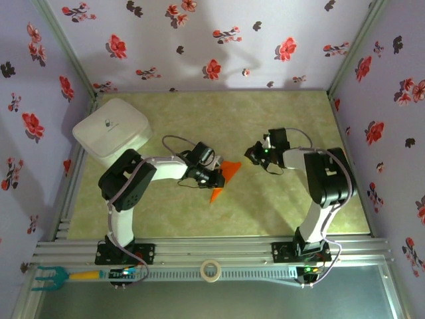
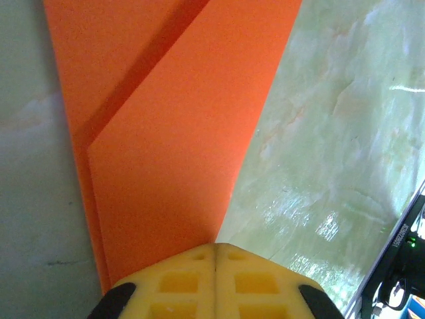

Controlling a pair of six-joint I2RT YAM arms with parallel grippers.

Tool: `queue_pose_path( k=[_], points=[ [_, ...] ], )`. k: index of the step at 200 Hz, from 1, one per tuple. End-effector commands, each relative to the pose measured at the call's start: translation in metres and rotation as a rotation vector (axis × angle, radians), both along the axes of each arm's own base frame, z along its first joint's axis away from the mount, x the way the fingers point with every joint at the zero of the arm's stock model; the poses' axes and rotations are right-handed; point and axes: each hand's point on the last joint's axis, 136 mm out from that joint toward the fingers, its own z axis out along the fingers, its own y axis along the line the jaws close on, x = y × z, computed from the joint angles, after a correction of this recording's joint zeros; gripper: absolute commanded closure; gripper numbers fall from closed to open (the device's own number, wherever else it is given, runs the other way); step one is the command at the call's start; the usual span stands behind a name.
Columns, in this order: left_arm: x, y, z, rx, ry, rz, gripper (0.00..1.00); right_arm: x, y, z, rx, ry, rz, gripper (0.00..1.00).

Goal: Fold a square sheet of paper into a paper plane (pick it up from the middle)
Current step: Fold the wing for the fifth time at the center of the table.

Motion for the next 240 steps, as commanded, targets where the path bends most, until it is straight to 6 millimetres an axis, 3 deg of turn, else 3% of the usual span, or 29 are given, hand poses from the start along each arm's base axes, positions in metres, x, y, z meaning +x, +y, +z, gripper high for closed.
queue_pose_path(
  k=[1,22,53,99,135,160,185,217,240],
  points=[
    [-0.007,0.015,-0.006,0.061,0.039,0.046,1.0,-0.017,0.024,0.028,-0.004,-0.063,0.066,0.95],
    [-0.004,0.014,0.0,0.049,0.024,0.062,1.0,-0.04,0.053,0.022,-0.005,-0.047,0.129,0.96],
    [-0.002,0.014,0.002,0.049,0.016,0.069,1.0,-0.058,0.072,-0.004,0.004,0.003,0.144,0.98],
    [-0.003,0.013,0.003,0.041,0.018,0.064,1.0,-0.068,0.069,-0.036,-0.021,0.068,0.142,0.99],
    [-0.003,0.015,0.024,0.02,-0.017,0.063,0.95,-0.077,0.043,-0.061,-0.183,0.135,0.141,1.0],
    [-0.015,0.034,0.035,0.051,-0.03,0.077,0.87,-0.079,0.039,-0.067,-0.207,0.154,0.148,1.0],
    [-0.025,0.054,0.066,0.01,-0.116,0.131,0.82,-0.08,0.039,-0.067,-0.205,0.153,0.145,1.0],
    [-0.02,0.086,0.105,-0.018,-0.257,0.191,0.77,-0.08,0.039,-0.064,-0.199,0.146,0.136,1.0],
    [-0.015,0.104,0.114,-0.024,-0.289,0.255,0.74,-0.078,0.041,-0.063,-0.191,0.143,0.136,1.0]
  ],
)
